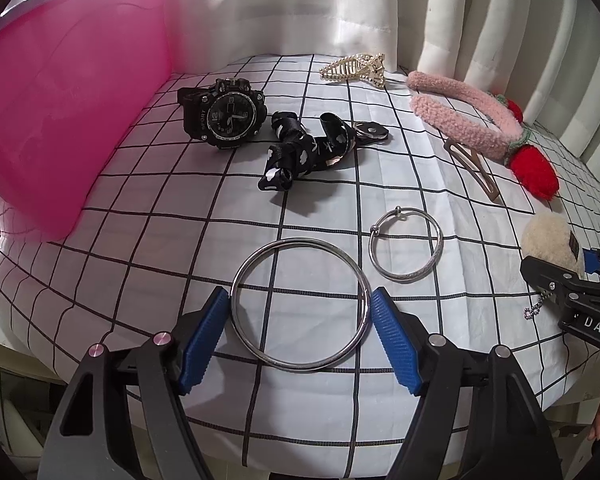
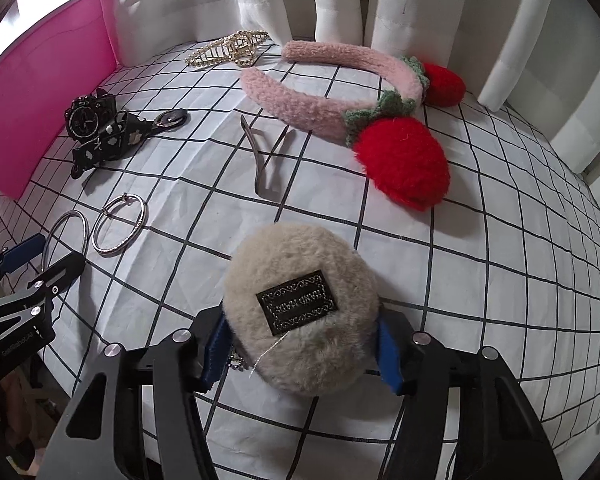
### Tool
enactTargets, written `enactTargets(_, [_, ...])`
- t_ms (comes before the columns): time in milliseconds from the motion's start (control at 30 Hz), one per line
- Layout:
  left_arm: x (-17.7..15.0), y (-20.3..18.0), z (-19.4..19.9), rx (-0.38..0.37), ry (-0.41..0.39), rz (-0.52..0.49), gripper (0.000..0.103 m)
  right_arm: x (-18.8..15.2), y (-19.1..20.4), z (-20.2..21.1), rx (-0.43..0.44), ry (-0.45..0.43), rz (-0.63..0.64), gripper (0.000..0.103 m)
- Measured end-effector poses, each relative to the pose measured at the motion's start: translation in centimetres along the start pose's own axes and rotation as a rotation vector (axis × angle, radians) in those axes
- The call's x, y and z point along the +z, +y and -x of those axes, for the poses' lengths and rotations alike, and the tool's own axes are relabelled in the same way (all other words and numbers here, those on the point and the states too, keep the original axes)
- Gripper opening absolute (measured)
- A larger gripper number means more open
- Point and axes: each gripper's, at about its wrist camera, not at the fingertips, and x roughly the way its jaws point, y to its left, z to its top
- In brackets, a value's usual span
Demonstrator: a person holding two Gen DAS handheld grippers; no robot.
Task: Organize jewelry
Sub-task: 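Carry the pouch with the right tool while the left tool carries a silver hoop into the tub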
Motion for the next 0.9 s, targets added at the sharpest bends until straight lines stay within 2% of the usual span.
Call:
enactTargets(400, [0.3,1.3,1.9,0.002,-0.033,0.035,0.070,0.3,0.3,1.8,0.062,-0.040,-0.006,0.055])
enactTargets(633, [1.8,1.8,4.1,-0.004,-0.080,0.053,0.070,2.1,0.8,4.0,0.085,-0.075,-0.003,0.055])
enactTargets(900, [4.9,2.5,8.5,-0.022,-0.180,0.078,0.070,5.8,1.5,8.0,0.106,-0.165,0.022,0.055])
